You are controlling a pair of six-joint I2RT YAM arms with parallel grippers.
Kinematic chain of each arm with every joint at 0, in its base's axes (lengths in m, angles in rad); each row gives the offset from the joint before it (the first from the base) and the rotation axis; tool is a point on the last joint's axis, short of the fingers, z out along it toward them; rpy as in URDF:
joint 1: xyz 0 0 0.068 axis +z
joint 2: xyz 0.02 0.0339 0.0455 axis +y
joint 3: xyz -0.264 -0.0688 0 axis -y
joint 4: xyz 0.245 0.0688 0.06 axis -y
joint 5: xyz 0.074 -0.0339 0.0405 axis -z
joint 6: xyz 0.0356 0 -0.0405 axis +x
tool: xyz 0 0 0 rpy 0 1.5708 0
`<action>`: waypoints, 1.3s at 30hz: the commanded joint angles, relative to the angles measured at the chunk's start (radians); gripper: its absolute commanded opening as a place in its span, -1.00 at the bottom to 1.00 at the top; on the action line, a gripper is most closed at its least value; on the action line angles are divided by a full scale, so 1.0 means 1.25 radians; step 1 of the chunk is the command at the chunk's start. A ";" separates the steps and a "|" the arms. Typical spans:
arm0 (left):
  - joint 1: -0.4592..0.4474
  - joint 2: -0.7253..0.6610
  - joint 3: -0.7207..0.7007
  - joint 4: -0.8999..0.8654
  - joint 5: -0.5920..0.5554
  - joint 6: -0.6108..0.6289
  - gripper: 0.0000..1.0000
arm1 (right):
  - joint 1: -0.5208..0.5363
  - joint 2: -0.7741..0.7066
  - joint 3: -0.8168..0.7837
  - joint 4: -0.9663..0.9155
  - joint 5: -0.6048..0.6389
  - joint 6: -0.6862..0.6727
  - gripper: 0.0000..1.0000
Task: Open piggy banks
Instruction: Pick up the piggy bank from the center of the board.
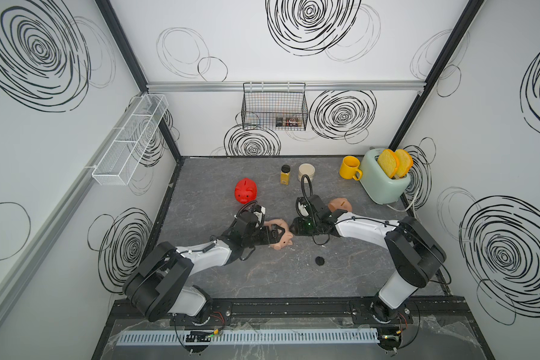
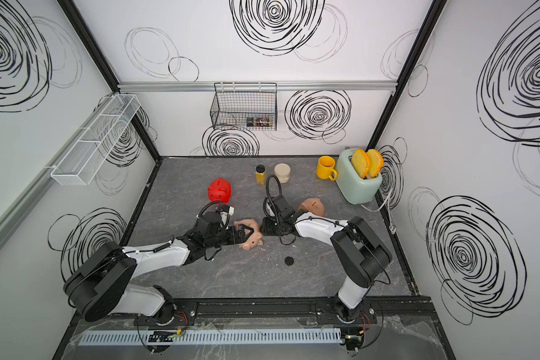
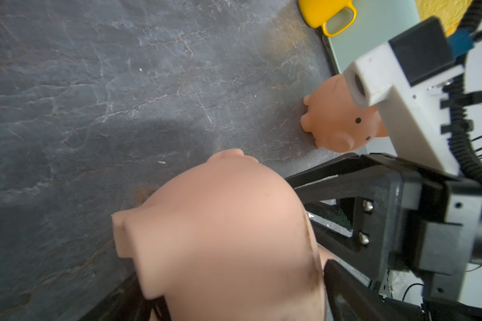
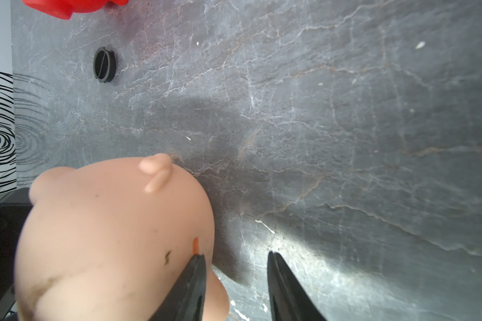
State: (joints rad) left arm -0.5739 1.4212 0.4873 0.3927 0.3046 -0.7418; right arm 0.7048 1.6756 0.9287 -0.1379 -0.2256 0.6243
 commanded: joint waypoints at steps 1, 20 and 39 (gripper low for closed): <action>0.008 0.012 -0.019 0.047 0.019 -0.021 0.92 | 0.004 -0.001 0.012 0.007 0.000 0.002 -0.14; 0.047 0.024 -0.085 0.147 0.063 -0.079 0.92 | -0.026 -0.218 -0.166 0.142 0.005 0.116 -0.10; 0.060 0.047 -0.144 0.253 0.086 -0.137 0.92 | -0.010 -0.294 -0.355 0.450 -0.100 0.381 0.75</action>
State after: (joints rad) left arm -0.5072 1.4513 0.3363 0.7021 0.3893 -0.8818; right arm 0.6838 1.2980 0.5030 0.3336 -0.3176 1.0260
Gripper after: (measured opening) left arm 0.960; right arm 0.864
